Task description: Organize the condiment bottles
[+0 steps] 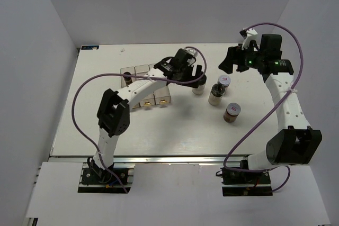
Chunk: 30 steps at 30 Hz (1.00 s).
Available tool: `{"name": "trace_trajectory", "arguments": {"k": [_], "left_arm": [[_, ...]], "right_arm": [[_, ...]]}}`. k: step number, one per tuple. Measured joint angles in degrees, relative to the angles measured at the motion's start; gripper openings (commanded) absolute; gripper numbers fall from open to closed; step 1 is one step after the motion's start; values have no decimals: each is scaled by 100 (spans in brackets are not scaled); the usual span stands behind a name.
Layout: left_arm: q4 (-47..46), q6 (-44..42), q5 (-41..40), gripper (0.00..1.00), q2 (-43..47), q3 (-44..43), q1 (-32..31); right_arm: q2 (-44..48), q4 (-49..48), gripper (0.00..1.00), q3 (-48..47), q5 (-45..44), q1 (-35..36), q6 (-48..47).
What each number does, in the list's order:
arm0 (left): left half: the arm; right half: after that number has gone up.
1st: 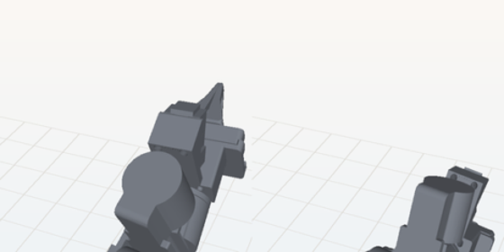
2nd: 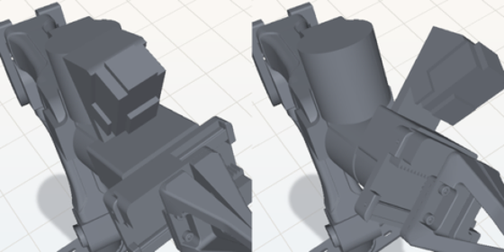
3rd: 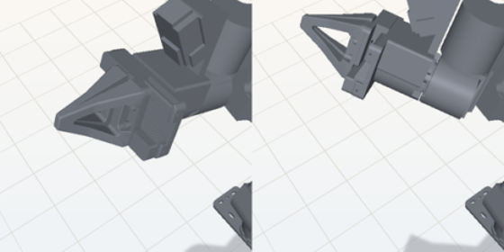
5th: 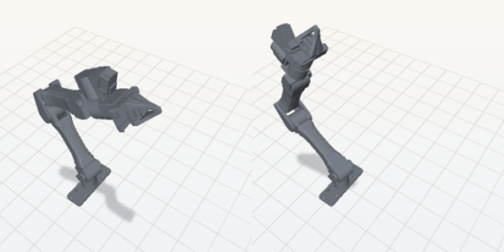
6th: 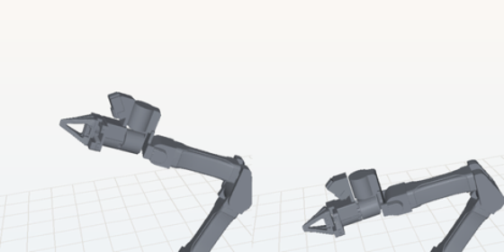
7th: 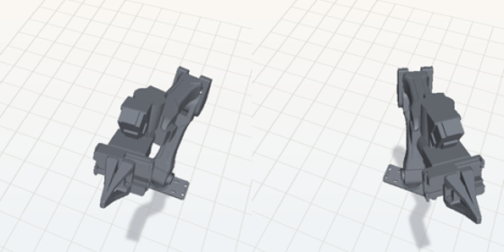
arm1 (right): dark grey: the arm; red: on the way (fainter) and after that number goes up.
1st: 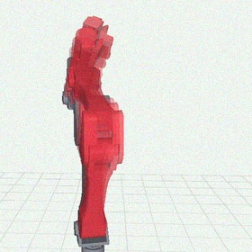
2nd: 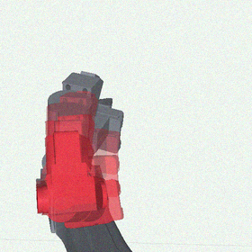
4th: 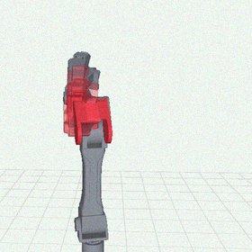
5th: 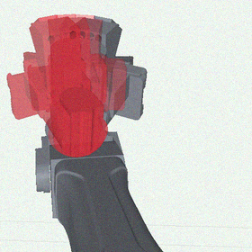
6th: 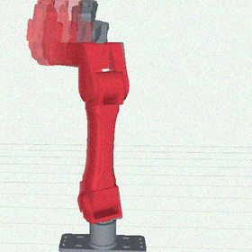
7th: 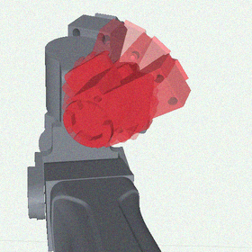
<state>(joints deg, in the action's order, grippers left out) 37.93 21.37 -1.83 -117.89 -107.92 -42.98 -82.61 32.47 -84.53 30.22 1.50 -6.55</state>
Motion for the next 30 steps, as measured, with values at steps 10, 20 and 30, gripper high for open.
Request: {"name": "trace_trajectory", "arguments": {"k": [10,20,30], "left_arm": [[-463,-369,-175,98,-925,-573,-219],[-1099,-599,-647,98,-1493,-876,-348],[-1290,-621,-1137,84,-1993,-1397,-354]], "right_arm": [[39,20,89,199,205,-354,13],[57,-37,89,422,407,-367,28],[271,-114,89,667,470,-367,37]]}}
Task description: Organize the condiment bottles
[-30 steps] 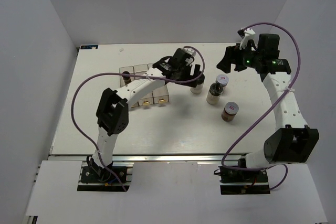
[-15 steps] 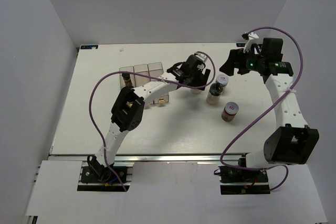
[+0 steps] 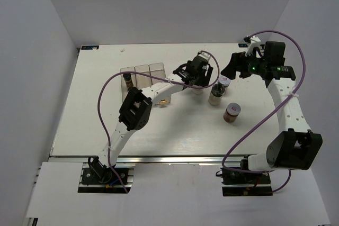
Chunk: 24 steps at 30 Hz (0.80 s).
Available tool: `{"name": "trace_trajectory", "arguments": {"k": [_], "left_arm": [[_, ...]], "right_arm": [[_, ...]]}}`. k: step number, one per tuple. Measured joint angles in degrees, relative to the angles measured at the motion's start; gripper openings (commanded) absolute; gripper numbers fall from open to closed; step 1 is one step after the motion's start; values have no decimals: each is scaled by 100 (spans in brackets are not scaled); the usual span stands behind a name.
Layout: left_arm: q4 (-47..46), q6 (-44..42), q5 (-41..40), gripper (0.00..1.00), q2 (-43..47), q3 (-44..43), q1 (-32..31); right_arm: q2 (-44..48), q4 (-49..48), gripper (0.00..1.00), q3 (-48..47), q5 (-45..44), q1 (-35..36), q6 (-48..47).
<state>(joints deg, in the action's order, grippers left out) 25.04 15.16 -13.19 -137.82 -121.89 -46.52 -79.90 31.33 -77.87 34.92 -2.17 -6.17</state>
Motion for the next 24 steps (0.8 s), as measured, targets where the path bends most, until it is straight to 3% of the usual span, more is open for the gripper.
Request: {"name": "trace_trajectory", "arguments": {"k": [3,6,7,13,17,24], "left_arm": [[-4,17,-63,73,-9,0,-2],[-74,24,-131,56,-9,35,-7],[-120,26,-138,45,-9,52,-7],[-420,31,-164,17,76,289,-9],[-444,28,-162,6,236,487,-9],[-398,48,-17,0,706,472,118]], "right_arm": [[4,-7,89,7,0,-2,-4],[4,-20,89,24,0,0,-15],[7,-31,89,46,0,0,-22],[15,-79,89,297,-42,0,-94],[50,-122,89,446,-144,-2,-177],[129,-199,89,566,-299,-2,-240]]}}
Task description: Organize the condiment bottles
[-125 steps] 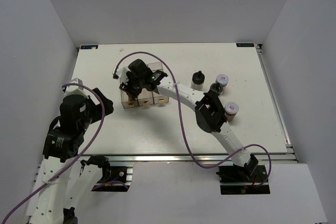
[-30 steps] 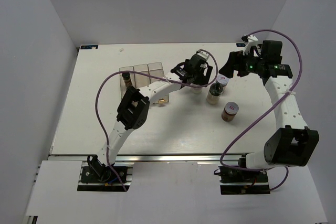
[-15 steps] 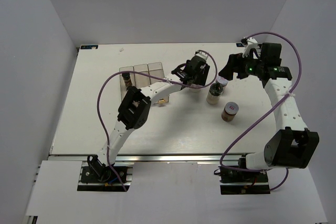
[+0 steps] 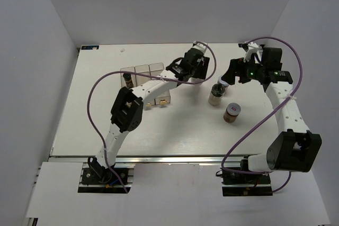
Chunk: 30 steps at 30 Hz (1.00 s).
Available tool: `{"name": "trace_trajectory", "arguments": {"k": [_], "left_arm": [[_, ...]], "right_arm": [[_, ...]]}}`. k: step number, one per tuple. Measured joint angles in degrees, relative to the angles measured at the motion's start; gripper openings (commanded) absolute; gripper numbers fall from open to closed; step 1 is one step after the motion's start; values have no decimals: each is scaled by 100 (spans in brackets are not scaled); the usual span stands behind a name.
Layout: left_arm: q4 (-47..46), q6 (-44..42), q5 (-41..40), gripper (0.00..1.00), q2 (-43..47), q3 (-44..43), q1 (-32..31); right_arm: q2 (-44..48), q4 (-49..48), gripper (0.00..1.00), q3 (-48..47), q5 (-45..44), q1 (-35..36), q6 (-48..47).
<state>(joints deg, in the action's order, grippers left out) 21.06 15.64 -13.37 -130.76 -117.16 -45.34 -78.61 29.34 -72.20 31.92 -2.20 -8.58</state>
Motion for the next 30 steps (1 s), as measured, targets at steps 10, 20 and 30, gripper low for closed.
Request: {"name": "trace_trajectory", "arguments": {"k": [10,20,30], "left_arm": [[122,90,55,0,970,13,708],[162,33,-476,0,1902,1241,1794],[46,7,-575,0,2057,2601,2186]], "right_arm": [[24,-81,89,118,-57,0,-122],[24,-79,89,186,-70,0,-254],[22,-48,89,186,-70,2,-348]]}}
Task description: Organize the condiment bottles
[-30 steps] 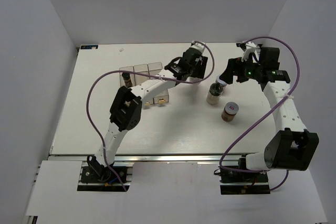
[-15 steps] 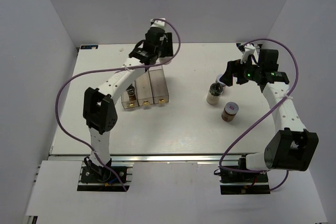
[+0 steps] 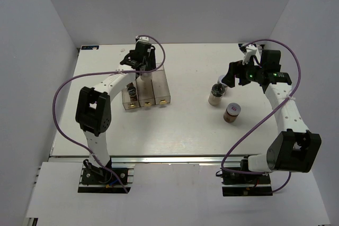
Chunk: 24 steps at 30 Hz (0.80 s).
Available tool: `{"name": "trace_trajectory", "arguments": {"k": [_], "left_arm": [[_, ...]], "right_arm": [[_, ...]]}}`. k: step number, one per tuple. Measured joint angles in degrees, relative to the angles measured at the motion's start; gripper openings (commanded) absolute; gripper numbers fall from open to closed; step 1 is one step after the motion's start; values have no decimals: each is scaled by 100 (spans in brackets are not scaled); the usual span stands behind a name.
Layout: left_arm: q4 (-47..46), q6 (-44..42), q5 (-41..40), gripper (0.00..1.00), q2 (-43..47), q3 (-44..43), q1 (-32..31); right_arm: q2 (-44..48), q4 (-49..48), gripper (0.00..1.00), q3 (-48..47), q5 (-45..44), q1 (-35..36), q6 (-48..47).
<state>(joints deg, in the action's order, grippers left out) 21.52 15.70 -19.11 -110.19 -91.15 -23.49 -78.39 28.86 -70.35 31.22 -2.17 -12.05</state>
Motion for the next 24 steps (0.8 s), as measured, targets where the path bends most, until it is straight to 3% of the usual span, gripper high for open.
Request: {"name": "trace_trajectory", "arguments": {"k": [17,20,24], "left_arm": [[-382,-83,81,0,-66,192,271],[-413,-81,129,5,-162,192,271],[-404,-66,181,23,-282,197,271]], "right_arm": [[-11,118,89,0,-66,76,-61],[-31,120,89,0,-68,96,-85],[-85,136,89,0,-66,120,-155]]}}
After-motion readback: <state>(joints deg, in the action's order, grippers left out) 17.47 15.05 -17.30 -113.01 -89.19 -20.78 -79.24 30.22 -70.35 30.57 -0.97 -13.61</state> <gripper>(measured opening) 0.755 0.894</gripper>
